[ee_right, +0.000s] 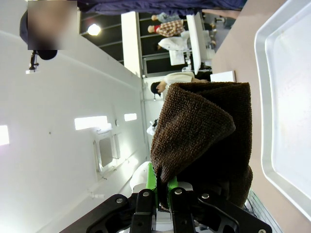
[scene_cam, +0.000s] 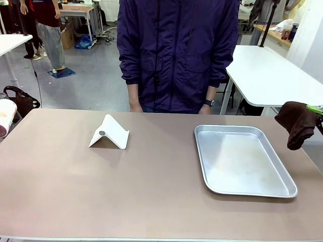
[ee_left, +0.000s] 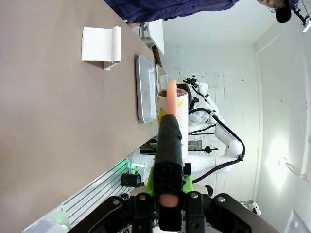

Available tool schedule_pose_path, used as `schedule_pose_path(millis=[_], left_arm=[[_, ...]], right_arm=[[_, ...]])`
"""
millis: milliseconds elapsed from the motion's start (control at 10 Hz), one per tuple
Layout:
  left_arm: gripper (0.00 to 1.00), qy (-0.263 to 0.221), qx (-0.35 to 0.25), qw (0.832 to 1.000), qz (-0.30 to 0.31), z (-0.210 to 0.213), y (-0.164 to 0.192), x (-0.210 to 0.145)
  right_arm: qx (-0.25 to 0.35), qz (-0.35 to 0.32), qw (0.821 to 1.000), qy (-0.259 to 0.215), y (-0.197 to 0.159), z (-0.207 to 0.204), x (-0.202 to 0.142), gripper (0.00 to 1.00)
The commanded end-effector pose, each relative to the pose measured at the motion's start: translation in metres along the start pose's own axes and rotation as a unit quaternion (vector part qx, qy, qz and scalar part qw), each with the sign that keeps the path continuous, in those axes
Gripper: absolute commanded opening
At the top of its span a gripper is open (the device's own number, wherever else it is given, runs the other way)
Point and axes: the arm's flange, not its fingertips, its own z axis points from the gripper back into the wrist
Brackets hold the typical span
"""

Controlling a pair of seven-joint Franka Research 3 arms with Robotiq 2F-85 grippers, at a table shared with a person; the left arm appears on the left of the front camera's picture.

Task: Clean the surface of the table.
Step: Return the Lint Roller and towel to their original positions.

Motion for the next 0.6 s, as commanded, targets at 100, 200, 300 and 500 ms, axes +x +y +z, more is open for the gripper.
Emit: schedule_pose_path(millis=[100, 200, 300, 500], left_arm=[[0.22, 0.000, 0.000, 1.000, 0.000, 0.000, 0.000, 0.000], [0.22, 0.008, 0.009, 1.000, -0.007, -0.019, -0.005, 0.012], [0.22, 0.028, 0.019, 0.999, -0.014, -0.041, -0.013, 0.022], [0.22, 0.053, 0.027, 0.998, -0.023, -0.095, -0.028, 0.042]], right_arm=[[0.011, -0.005, 0.998, -0.060, 0.012, 0.016, -0.015, 0.09], [0.018, 0.017, 0.998, -0.052, 0.021, 0.000, -0.020, 0.09], [0.012, 0.024, 0.998, -0.049, 0.028, -0.022, -0.020, 0.09], [0.004, 0.039, 0.996, -0.074, 0.037, -0.085, -0.006, 0.09]])
